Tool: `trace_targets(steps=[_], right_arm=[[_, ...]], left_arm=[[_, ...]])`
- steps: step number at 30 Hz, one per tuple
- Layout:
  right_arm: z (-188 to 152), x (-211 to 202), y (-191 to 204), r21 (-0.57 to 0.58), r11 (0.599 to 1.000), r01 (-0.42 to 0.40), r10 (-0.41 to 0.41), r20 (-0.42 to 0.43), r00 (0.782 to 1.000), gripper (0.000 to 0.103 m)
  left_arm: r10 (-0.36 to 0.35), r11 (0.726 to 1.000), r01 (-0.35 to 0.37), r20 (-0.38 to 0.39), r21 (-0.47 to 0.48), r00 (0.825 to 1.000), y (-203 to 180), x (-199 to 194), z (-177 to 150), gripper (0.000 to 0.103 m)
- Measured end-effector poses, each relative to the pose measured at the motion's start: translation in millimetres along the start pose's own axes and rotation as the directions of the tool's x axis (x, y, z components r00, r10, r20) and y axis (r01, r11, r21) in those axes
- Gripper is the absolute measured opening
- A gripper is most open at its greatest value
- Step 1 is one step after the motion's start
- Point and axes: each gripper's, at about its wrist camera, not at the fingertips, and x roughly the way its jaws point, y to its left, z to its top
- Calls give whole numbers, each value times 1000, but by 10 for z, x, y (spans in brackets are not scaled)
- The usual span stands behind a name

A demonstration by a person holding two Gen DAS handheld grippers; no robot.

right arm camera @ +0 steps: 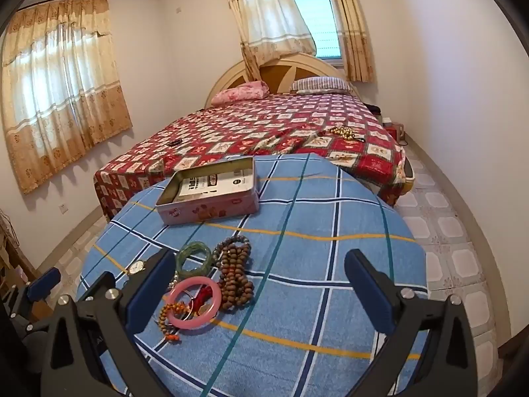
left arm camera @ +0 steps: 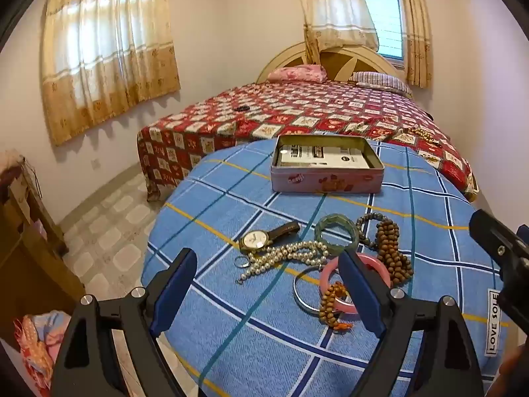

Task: Organize jewelry

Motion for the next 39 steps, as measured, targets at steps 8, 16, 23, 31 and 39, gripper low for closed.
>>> trace_targets(steps=[8, 16, 23, 31, 39], right_arm=[[-3, 12, 11, -11, 1000, 10, -10, -7, 1000, 103], [-24, 2, -2, -19, 1000, 25, -25, 7, 1000, 103], [-43, 25, 18, -31, 999, 25, -25, 1, 1000, 103], [-54, 28, 44, -34, 999, 26, -26, -5, 1000, 103], [-46, 27, 39, -34, 999, 25, -25, -5, 1000, 103]], left_arm=[[-83, 996, 82, -22, -31, 996, 66, 34, 11, 87], [-71, 997, 71, -3, -31, 997, 118, -9, -27, 87], [-63, 997, 63, -8, -34, 998, 134, 8, -30, 88], [-65, 997, 65, -3, -33, 998, 133, -12, -15, 87], [-66, 997, 66, -3, -34, 998, 132, -19, -7, 88]])
